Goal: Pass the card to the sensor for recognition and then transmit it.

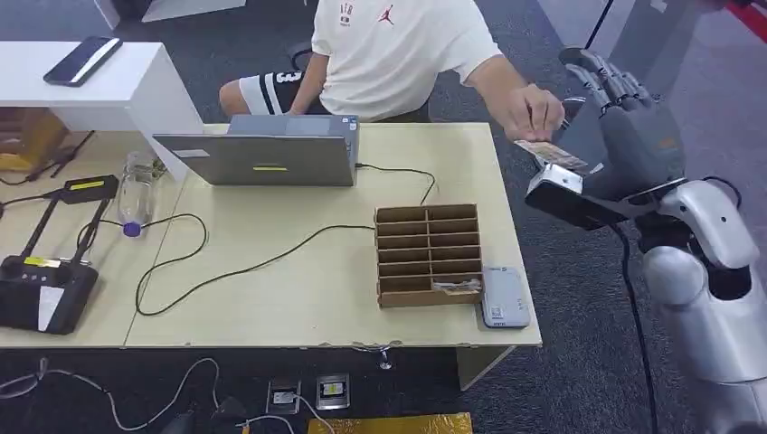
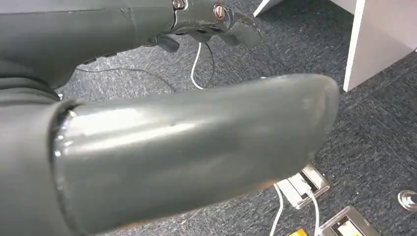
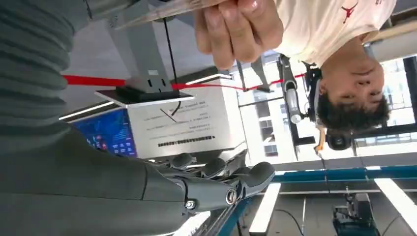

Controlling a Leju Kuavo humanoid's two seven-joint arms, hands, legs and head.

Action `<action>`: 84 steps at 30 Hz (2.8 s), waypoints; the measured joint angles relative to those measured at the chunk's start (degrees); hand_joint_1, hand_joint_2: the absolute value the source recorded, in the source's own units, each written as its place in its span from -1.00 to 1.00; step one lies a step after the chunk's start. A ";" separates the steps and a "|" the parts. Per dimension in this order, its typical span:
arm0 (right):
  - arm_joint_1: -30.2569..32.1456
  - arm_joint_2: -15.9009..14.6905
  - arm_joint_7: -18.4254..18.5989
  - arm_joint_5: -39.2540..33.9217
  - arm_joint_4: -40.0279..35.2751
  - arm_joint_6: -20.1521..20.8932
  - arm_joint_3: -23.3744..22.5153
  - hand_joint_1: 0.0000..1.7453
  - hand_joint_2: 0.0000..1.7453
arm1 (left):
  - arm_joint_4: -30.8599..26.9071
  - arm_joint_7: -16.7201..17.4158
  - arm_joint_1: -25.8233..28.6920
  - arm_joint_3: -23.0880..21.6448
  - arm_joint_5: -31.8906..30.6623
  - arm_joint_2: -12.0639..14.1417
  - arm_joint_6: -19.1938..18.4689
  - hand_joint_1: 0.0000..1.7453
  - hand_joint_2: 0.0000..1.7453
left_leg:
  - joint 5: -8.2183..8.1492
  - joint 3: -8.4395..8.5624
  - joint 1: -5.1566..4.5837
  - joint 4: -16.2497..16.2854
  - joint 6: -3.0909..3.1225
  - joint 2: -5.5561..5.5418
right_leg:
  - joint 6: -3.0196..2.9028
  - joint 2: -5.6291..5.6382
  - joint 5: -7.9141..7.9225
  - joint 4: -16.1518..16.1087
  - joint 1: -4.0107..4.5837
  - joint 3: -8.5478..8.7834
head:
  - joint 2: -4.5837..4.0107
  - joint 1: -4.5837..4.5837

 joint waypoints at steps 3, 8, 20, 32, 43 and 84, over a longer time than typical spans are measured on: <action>-0.02 0.37 0.20 0.15 0.35 -0.44 0.52 1.00 1.00 | -0.02 0.04 0.01 0.00 0.00 0.00 -0.02 -1.00 -1.00 | 0.00 0.00 0.00 0.00 0.00 0.00 | 0.00 -0.01 0.00 0.00 0.00 0.00 | 0.00 0.02; -0.17 0.70 0.87 -0.33 0.96 -0.53 1.29 1.00 1.00 | -0.02 0.11 0.01 0.00 0.00 0.00 0.00 -1.00 -1.00 | 0.00 0.02 0.00 0.00 0.00 0.01 | 0.00 0.01 0.00 0.00 0.00 0.00 | 0.00 0.02; -0.33 0.74 1.38 -0.74 2.10 -0.52 2.06 1.00 1.00 | 0.00 0.13 0.01 0.00 -0.02 0.00 -0.13 -1.00 -1.00 | 0.00 0.03 0.00 0.00 0.00 0.01 | 0.00 0.02 0.00 0.00 0.00 0.00 | 0.00 0.02; -0.31 0.72 1.49 -0.74 2.16 -0.46 2.12 1.00 1.00 | 0.00 0.17 0.00 0.00 -0.20 0.00 -0.22 -1.00 -1.00 | 0.00 0.03 0.00 0.00 0.00 0.03 | 0.00 0.05 0.00 0.00 0.00 -0.01 | 0.00 0.02; 2.76 0.63 2.95 -2.32 2.64 3.83 2.62 1.00 1.00 | 0.00 0.22 0.04 0.00 0.24 0.15 -0.77 -1.00 -1.00 | -0.01 0.03 0.01 0.00 0.00 0.04 | 0.00 0.08 0.00 -0.01 0.01 -0.01 | 0.00 0.02; 16.53 -1.18 5.42 -5.25 14.16 0.00 6.78 1.00 1.00 | 0.00 1.18 1.78 0.00 1.68 0.46 -0.44 -1.00 -1.00 | -0.09 0.04 0.01 0.00 -0.02 0.18 | -0.02 0.20 -0.01 -0.02 0.01 -0.07 | 0.00 0.02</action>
